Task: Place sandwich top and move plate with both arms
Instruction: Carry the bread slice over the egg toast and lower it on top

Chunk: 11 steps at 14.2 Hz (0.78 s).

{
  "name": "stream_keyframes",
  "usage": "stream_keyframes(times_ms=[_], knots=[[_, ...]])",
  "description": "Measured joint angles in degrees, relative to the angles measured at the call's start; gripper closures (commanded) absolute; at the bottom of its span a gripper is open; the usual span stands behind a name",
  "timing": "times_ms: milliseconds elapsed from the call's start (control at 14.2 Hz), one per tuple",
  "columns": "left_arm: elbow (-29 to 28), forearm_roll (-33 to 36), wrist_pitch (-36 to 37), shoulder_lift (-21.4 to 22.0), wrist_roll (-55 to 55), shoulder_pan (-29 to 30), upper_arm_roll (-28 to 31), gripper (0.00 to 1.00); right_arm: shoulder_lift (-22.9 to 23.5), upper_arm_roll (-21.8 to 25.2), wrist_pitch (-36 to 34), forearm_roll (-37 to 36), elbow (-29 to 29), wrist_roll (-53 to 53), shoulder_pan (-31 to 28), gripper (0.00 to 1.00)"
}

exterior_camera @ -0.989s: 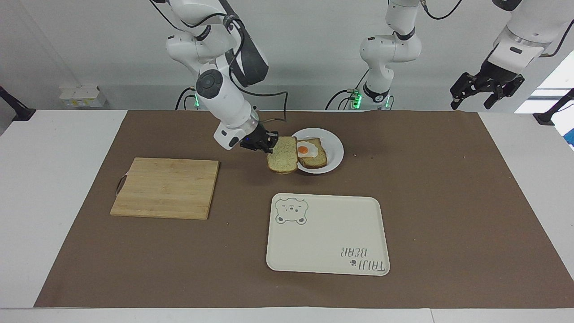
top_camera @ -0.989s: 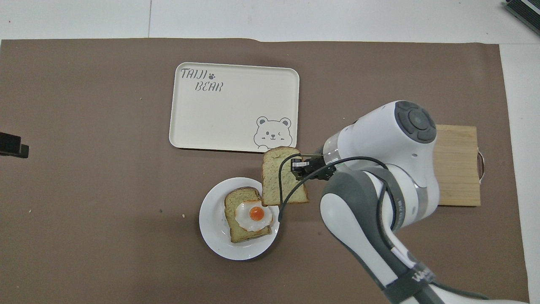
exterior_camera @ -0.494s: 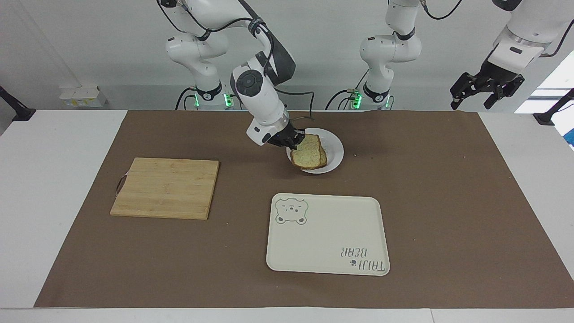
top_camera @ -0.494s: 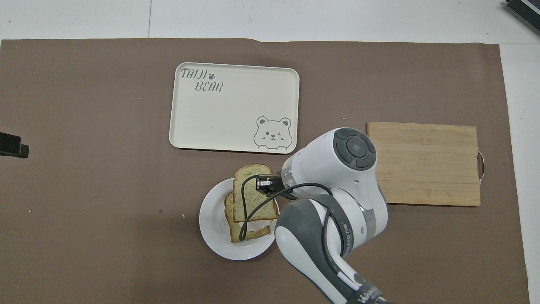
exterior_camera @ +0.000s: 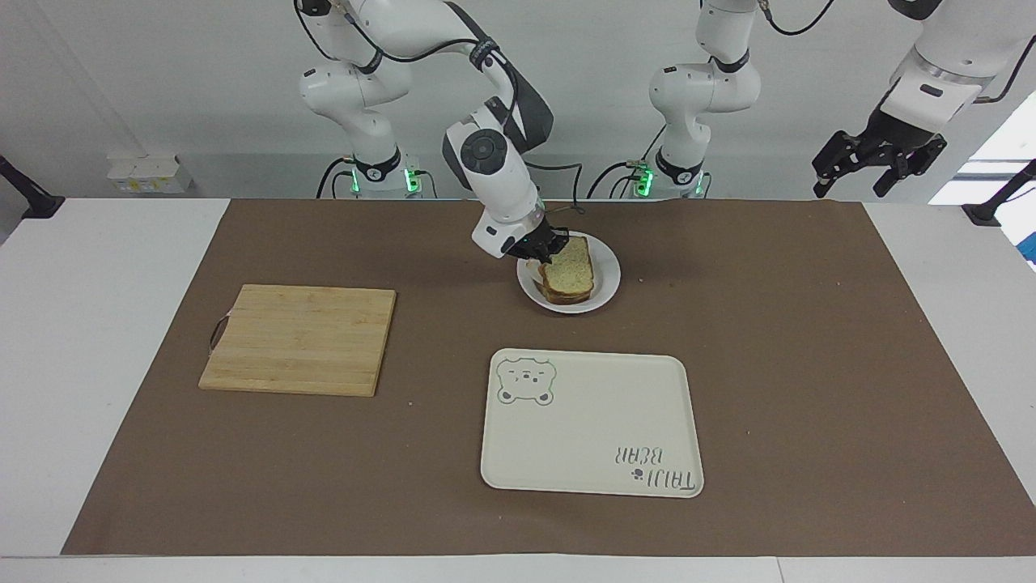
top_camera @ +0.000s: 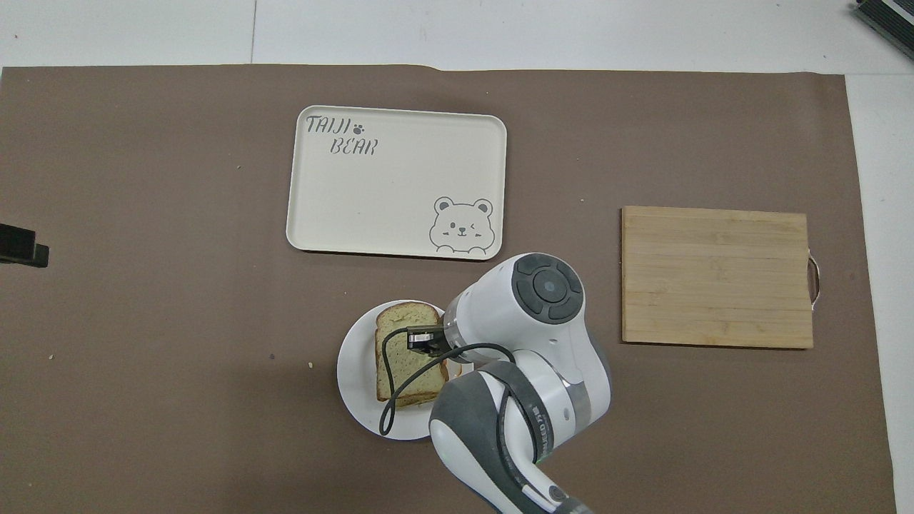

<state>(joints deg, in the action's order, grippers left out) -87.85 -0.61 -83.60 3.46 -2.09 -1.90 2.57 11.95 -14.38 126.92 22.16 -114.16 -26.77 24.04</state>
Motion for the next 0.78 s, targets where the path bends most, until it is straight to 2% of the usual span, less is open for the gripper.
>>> stream_keyframes(times_ms=[353,424,494,565,636,777], knots=[[0.00,0.00,0.00,0.00,0.00,0.00,0.00,0.00,2.51,0.01,2.48,0.00,-0.83,-2.22,1.88,1.00],[0.00,0.00,0.00,0.00,0.00,0.00,0.00,0.00,2.68,0.01,2.48,0.00,-1.01,-2.22,1.88,0.91],[0.00,0.00,0.00,0.00,0.00,0.00,0.00,0.00,2.74,0.01,2.48,0.00,-1.12,-2.22,1.88,0.62],[0.00,0.00,0.00,0.00,0.00,0.00,0.00,0.00,2.74,0.02,2.48,0.00,-1.16,-2.22,1.88,0.06],[0.00,0.00,0.00,0.00,0.00,0.00,0.00,0.00,2.74,0.03,2.50,0.00,-1.16,-2.22,1.88,0.00],[0.00,0.00,0.00,0.00,0.00,0.00,0.00,0.00,2.75,0.03,2.65,0.00,-0.92,-2.22,1.89,0.00]])
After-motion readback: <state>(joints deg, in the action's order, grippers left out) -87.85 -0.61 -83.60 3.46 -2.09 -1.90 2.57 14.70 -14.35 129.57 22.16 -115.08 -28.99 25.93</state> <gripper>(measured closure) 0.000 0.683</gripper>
